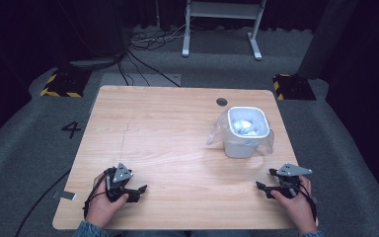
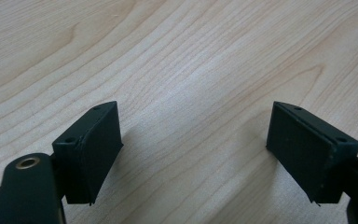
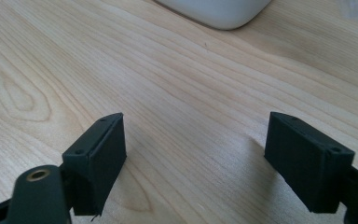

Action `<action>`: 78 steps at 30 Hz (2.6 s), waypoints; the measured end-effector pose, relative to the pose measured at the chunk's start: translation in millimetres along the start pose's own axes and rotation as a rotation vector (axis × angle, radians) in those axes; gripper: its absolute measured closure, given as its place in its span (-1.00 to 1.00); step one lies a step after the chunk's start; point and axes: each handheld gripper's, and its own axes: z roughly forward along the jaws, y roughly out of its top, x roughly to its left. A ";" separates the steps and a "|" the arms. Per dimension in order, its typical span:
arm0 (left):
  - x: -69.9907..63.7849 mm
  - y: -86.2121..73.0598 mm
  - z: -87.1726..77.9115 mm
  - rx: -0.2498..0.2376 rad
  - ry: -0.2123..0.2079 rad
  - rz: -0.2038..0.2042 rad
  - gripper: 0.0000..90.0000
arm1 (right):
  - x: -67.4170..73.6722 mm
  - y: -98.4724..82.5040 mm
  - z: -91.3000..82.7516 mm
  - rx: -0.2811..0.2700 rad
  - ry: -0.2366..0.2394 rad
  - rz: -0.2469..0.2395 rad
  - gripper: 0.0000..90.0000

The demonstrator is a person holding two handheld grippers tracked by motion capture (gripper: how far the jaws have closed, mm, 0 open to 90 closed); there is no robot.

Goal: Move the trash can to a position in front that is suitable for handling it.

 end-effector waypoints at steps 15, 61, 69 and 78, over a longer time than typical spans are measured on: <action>1.3 0.8 0.8 -0.001 0.010 -0.007 -0.61 | 0.0 -0.6 -0.8 0.002 0.004 0.004 -0.54; -1.4 -9.2 -22.2 -0.032 0.099 -0.071 -0.44 | -25.1 113.9 -65.0 -0.165 -0.027 -0.004 -0.41; -2.8 -10.0 -23.9 -0.042 0.089 -0.055 -0.46 | -30.2 144.4 -65.0 -0.200 -0.044 -0.009 -0.42; -4.1 -8.9 -21.9 -0.043 0.072 -0.037 -0.47 | -38.0 160.3 -37.3 -0.203 -0.088 0.032 -0.37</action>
